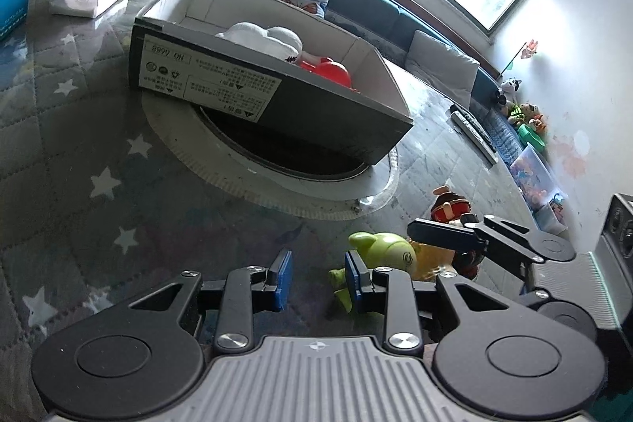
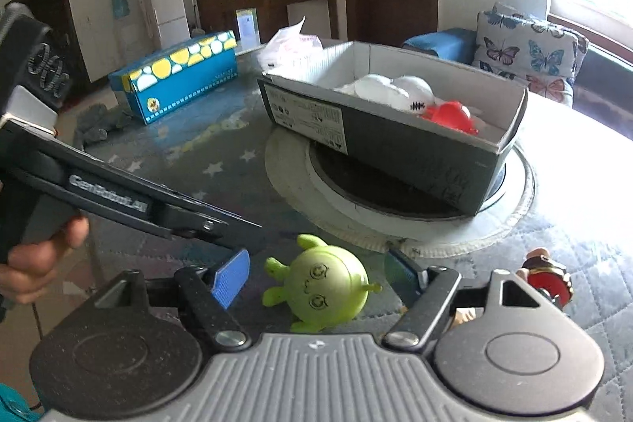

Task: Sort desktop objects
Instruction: 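Move the left tool down to the green alien figure, then close the left tool on the green alien figure and lift it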

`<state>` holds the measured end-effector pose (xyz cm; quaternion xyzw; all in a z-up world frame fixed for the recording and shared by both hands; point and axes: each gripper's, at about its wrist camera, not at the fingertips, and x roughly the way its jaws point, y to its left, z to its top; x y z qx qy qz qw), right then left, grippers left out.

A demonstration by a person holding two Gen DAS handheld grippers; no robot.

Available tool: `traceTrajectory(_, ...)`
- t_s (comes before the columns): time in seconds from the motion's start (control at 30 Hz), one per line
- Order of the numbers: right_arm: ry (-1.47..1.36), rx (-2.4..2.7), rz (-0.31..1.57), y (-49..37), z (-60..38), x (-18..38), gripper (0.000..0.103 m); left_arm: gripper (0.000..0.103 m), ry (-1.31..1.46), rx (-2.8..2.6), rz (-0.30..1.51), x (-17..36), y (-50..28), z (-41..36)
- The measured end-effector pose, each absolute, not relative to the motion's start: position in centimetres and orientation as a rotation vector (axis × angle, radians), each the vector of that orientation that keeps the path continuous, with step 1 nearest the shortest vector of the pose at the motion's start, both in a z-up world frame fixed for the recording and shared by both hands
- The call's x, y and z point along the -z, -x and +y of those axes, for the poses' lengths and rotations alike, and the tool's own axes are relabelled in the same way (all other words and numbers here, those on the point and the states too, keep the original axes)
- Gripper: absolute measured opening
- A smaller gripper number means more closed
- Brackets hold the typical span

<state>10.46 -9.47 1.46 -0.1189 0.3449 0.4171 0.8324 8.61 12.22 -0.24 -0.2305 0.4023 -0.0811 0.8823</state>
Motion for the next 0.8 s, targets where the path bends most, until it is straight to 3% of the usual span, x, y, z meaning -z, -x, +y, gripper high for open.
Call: traceTrajectory(0.8, 0.226, -0.943, 0.783, -8.1, -10.5, -0.8, 0.075, 0.032, 0.723, 0.196, 0.838, 1.9, -7.9, 13.4)
